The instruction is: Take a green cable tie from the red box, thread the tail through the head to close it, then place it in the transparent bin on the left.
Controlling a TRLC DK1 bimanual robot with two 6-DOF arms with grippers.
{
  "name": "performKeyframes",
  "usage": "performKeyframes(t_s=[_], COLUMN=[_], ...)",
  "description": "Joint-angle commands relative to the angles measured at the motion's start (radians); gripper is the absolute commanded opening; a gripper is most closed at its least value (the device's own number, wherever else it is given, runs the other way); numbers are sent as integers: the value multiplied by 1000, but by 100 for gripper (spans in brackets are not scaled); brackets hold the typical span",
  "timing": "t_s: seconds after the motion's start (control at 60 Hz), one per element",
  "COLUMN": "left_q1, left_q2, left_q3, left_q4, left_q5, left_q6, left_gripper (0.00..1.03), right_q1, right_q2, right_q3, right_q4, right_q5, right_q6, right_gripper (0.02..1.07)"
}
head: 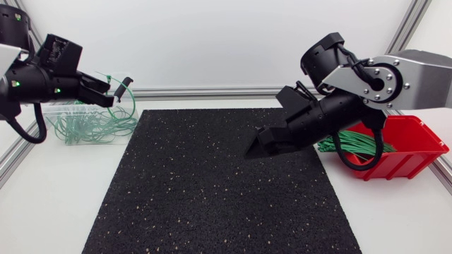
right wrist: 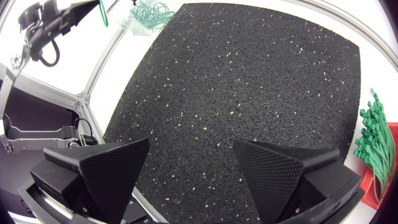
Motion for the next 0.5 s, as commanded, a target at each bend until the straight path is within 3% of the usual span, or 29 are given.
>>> performKeyframes(t_s=[0.0, 0.15, 0.367, 0.433, 0.483], left_q1=[76, 166, 204, 203, 198], left_q2=[75, 201, 459, 553, 629], left_q3=[146, 343, 534, 593, 641], left_q4=[19, 58, 67, 7, -65], left_q5=[-29, -120, -248, -273, -293], left_q6=[-38, -91, -104, -104, -108], left_gripper=[4, 4, 4, 7, 16], right_q1=[22, 33, 35, 35, 36], right_q2=[-50, -136, -211, -223, -236], right_q3=[-57, -117, -176, -190, -202], right_q4=[21, 32, 32, 32, 34], right_q5=[36, 70, 81, 82, 93], right_q6=[-15, -12, -9, -8, -8], right_gripper=[103, 103, 103, 103, 103])
